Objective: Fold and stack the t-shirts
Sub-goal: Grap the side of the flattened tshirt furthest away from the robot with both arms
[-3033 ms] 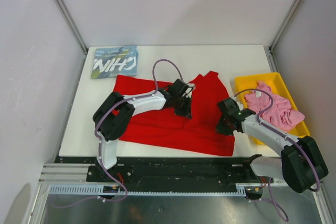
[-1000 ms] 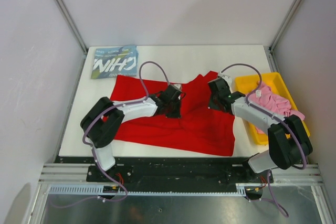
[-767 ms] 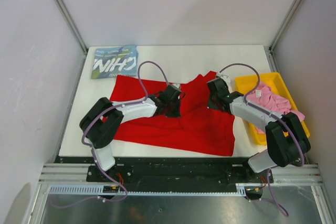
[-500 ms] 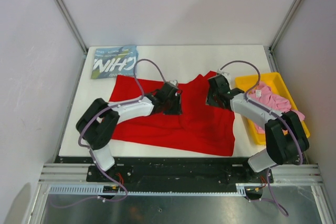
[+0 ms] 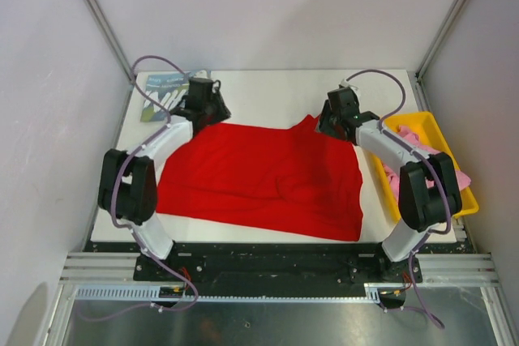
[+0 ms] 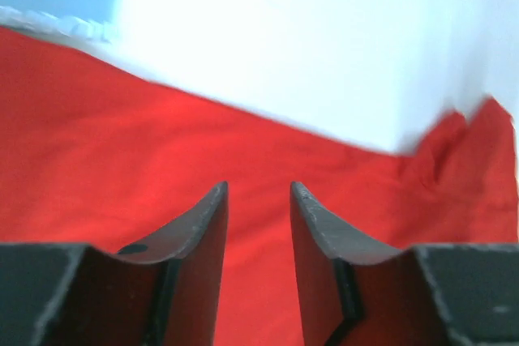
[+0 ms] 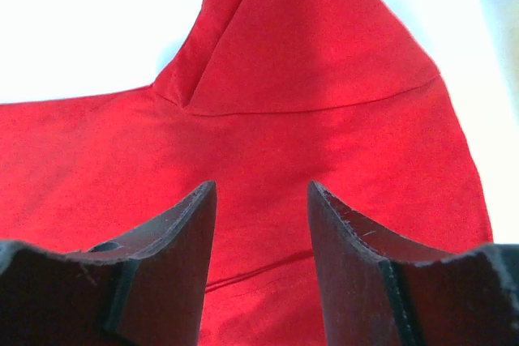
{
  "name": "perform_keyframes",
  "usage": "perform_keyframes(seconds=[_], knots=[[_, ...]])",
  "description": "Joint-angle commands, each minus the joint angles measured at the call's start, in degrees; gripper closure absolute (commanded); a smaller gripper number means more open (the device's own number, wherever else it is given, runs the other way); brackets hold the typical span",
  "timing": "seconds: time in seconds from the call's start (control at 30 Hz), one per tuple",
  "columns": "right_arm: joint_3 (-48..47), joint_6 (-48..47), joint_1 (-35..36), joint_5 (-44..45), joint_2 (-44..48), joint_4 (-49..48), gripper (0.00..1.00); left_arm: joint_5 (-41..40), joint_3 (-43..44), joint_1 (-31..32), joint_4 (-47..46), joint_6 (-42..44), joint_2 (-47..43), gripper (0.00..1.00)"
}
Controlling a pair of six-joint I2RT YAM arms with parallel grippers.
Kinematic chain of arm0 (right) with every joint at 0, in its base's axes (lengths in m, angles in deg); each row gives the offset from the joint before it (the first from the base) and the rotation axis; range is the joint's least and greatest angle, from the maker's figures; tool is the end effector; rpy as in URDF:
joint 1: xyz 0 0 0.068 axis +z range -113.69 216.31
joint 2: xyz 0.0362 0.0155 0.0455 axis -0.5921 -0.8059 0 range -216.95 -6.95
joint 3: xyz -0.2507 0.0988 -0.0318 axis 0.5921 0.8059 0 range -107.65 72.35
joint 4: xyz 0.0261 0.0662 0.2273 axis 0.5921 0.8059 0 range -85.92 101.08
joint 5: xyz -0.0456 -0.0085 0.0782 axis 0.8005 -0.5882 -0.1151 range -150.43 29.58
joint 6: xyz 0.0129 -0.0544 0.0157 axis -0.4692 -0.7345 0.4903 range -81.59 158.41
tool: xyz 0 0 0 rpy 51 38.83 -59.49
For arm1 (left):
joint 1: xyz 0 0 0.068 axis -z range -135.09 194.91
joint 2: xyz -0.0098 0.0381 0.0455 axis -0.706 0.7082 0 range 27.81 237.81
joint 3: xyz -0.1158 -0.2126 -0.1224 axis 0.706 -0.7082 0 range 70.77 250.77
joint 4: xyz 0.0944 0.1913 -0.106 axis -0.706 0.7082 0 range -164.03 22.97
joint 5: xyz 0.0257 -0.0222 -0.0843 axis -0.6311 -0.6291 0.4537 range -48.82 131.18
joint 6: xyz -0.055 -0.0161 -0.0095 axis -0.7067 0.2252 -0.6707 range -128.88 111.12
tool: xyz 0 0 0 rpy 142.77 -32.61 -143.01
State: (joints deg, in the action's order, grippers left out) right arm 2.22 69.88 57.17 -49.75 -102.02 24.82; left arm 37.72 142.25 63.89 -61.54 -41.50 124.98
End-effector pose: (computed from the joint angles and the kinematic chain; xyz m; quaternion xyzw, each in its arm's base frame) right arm 0.3281 0.1168 0.2544 0.1201 0.9149 0.0883 0.3751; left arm 0.3487 -0.1172 0.2612 -0.1199 0.8911 -0.1657 0.4050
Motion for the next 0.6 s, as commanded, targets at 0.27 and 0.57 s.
perform_keyframes(seconds=[0.27,0.57], knots=[[-2.69,0.1,-0.21,-4.22,-3.1,-2.48,0.48,-9.36,7.69,-13.0,2.39,-0.96,10.54,0.68],[-2.65,-0.69,-0.68,-4.74,-3.92,-0.29,0.49,-11.43,12.65,-16.22,2.64,-5.52,17.06,0.7]])
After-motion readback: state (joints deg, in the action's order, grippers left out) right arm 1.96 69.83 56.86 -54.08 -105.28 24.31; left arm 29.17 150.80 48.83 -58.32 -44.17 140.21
